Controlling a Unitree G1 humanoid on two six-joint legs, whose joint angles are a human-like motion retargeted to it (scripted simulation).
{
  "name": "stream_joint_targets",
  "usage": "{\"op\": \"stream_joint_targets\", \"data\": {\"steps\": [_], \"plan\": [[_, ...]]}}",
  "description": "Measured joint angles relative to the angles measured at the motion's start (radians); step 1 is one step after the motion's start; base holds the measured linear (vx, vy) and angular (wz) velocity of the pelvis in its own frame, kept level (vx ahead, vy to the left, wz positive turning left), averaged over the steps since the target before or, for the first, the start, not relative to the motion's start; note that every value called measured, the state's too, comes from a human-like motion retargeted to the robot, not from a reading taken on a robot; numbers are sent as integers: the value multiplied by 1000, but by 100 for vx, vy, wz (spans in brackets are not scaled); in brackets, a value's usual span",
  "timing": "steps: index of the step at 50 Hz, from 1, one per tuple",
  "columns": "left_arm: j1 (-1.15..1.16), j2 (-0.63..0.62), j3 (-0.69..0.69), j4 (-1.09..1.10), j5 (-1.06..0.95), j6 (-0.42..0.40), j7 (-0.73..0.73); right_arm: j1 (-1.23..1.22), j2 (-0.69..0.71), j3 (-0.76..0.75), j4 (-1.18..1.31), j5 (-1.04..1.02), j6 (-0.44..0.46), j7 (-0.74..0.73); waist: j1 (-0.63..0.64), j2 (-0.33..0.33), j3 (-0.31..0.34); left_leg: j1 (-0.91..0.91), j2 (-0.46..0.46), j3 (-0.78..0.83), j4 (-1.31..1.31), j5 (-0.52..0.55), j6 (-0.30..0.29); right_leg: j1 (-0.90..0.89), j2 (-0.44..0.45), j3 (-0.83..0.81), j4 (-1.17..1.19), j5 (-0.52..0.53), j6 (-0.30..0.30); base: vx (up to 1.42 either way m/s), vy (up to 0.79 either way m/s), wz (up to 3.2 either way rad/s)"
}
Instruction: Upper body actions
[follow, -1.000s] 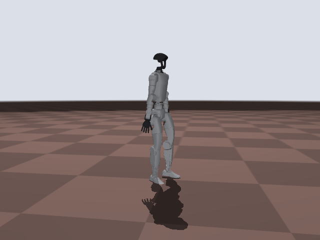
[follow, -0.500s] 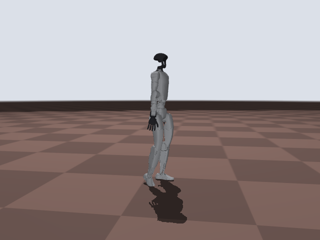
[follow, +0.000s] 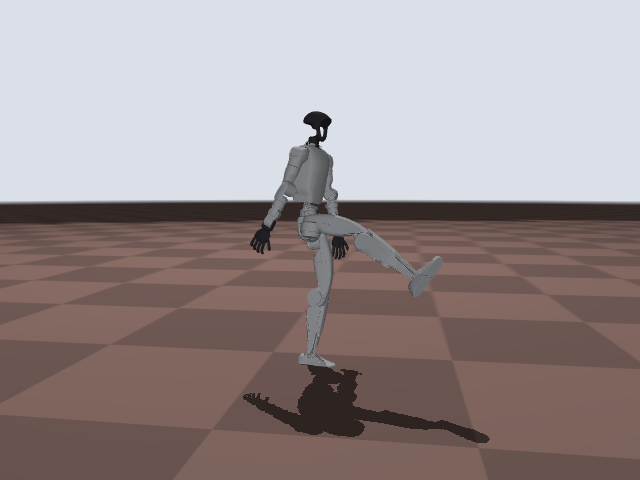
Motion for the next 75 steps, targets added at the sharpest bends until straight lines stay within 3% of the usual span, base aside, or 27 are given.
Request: {"op": "stream_joint_targets", "data": {"steps": [3,7,13,17,23,30,41,47,53,55,60,67,75], "plan": [[2,-7,-3,12,8,0,-18,-30,8,27,0,-75,-21,12,-1,-14,2,3,5,-9,5,-4,-13,83,5,-22,30,7,0,10,-13,12],[66,-14,20,32,36,-8,-22,-76,13,67,-3,-175,-60,6,33,-57,-41,13,5,12,-16,-6,-40,246,47,-79,83,20,0,15,-26,-36],[240,-8,110,131,75,19,-13,-109,26,116,-54,-245,-77,-38,161,-103,-182,25,59,143,-67,-31,-86,541,286,-89,1,113,10,21,-35,-126],[346,-11,139,176,85,34,-36,-150,19,128,-97,-241,-97,-55,196,-128,-227,32,40,222,-84,-54,-76,726,338,-66,-88,137,80,6,-12,-98],[399,-1,126,206,145,66,-70,-176,13,121,-134,-162,-164,-51,257,-164,-245,38,-1,321,-106,-67,-66,925,344,-93,-168,134,135,-8,-6,-82],[359,1,143,129,101,30,-90,-155,23,105,-123,-86,-185,-9,293,-178,-239,9,-18,349,-110,-60,-70,1058,313,-140,-198,179,175,-16,-9,-24],[253,15,184,62,11,5,-64,-129,23,105,-78,-148,-152,-43,373,-179,-242,-34,28,423,-113,-54,-102,1105,215,-197,-209,273,184,-23,-11,-37],[206,68,186,67,16,16,-47,-117,17,68,-101,-133,-166,-45,377,-201,-235,-65,65,440,-109,-46,-129,1085,184,-130,-197,325,190,-34,-25,-17],[126,134,202,100,32,33,-20,-54,3,-15,-116,-98,-202,-61,349,-282,-250,-144,48,392,-120,-1,-175,1063,148,-57,-233,249,326,-43,-34,46],[95,155,201,108,40,33,-22,-30,-7,-57,-99,-76,-209,-62,351,-305,-249,-162,41,372,-146,29,-196,1056,140,-79,-250,192,337,-49,-37,58],[-19,181,136,126,3,39,-10,14,-46,-181,-63,7,-221,-66,395,-316,-180,-192,64,349,-200,98,-248,1046,143,-144,-319,176,328,-68,-43,24],[-214,140,139,70,-63,13,15,-13,-143,-295,-27,249,-299,-41,370,-266,23,-232,148,341,-218,157,-300,982,196,-134,-329,205,295,-92,-35,-12],[-400,197,94,-36,-62,-38,26,-27,-245,-346,-10,389,-383,-18,335,-286,247,-285,236,454,-236,193,-330,843,272,-62,-334,268,260,-93,-28,-84]]}}
